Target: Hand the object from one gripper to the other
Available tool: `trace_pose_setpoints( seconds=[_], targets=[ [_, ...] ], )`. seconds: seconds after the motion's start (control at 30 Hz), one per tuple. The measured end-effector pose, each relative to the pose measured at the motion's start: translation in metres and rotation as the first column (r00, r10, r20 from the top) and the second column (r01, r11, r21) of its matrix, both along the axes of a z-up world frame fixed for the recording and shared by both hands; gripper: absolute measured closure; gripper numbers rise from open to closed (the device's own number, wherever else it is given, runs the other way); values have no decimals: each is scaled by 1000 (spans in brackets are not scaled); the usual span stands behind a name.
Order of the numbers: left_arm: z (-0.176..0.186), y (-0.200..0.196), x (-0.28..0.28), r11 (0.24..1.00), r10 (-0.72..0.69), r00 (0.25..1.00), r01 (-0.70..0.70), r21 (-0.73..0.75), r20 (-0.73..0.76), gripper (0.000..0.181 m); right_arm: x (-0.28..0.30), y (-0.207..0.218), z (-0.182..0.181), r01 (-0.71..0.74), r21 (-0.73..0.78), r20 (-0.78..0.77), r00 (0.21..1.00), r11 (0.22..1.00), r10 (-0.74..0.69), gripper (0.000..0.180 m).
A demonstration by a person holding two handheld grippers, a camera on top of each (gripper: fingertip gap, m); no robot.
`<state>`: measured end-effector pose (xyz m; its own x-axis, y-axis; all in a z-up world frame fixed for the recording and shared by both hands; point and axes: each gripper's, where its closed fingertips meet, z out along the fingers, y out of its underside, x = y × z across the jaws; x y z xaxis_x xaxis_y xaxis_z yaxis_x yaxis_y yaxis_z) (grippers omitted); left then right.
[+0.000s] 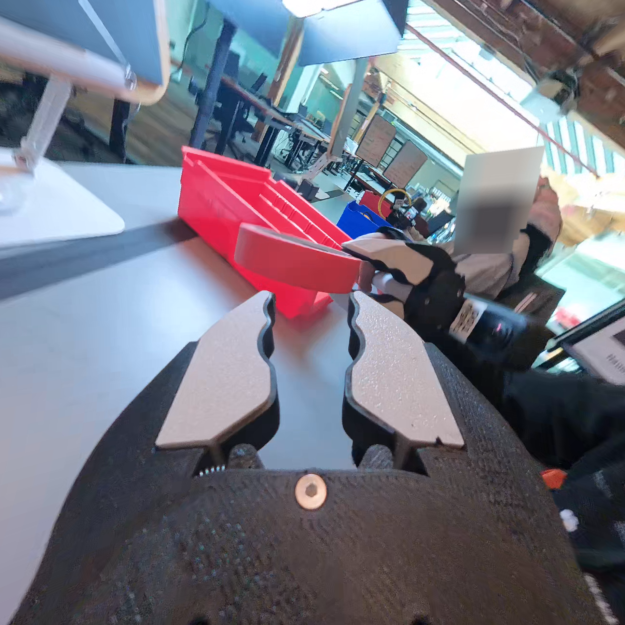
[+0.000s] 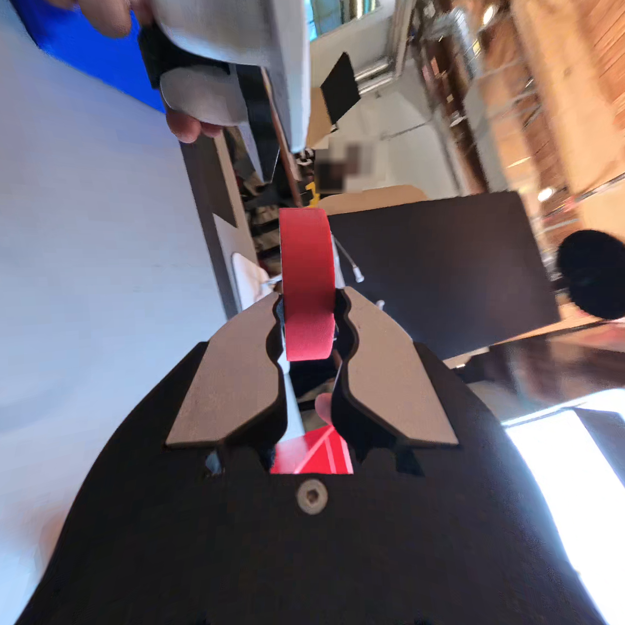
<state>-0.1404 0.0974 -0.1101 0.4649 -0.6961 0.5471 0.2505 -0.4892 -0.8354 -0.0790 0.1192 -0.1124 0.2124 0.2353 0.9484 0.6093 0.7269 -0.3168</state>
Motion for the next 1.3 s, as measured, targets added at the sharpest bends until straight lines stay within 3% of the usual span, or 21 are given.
trace_pose_setpoints(
  seconds=[0.07,0.2,0.37,0.47,0.57,0.63,0.7,0.77,0.9,1.0,1.07,1.17,1.2,1.27,1.3],
  targets=[
    [-6,3,7,993,-1,995,12,-114,101,132,-2,-3,-3,-15,145,18,1000,989,12,151],
    [-17,11,13,966,41,963,30,-256,266,124,-5,-6,-14,-43,254,49,998,966,32,151],
    [-19,12,15,956,36,935,70,-285,352,143,-11,-13,-17,-66,306,74,996,950,45,151],
    [-13,10,13,982,24,962,30,-188,273,144,-13,-12,-22,-76,237,77,995,969,59,150],
    [-10,10,9,998,64,998,-64,9,22,147,-14,-9,-36,-102,-22,82,991,994,104,138],
    [-14,11,3,983,140,971,-113,146,-193,148,-12,-9,-42,-129,-217,57,988,968,145,139],
    [-20,15,-3,955,231,897,-136,263,-377,149,-9,-6,-38,-153,-378,-45,988,913,147,142],
    [-23,19,-10,916,331,802,-147,373,-497,151,-8,-9,-28,-223,-559,-179,973,799,146,146],
    [-23,21,-9,827,476,630,-83,556,-613,151,-11,-15,-5,-386,-813,-412,910,437,36,141],
    [-19,14,5,746,548,538,32,665,-641,152,-12,-21,-3,-426,-871,-441,897,243,-7,126],
    [-17,6,21,693,561,512,139,708,-650,152,-12,-23,-6,-426,-881,-434,901,205,6,115],
    [-22,-15,49,611,535,494,333,718,-685,152,-12,-26,-15,-366,-886,-359,930,284,78,97],
    [-24,-21,56,583,534,482,386,715,-695,152,-12,-30,-19,-349,-895,-335,937,279,100,92],
    [-28,-29,63,513,563,440,478,713,-700,152,-10,-34,-27,-326,-919,-306,945,223,120,84],
    [-29,-36,70,477,549,457,517,711,-700,153,-10,-38,-29,-346,-922,-324,935,174,143,83]
  ],
)
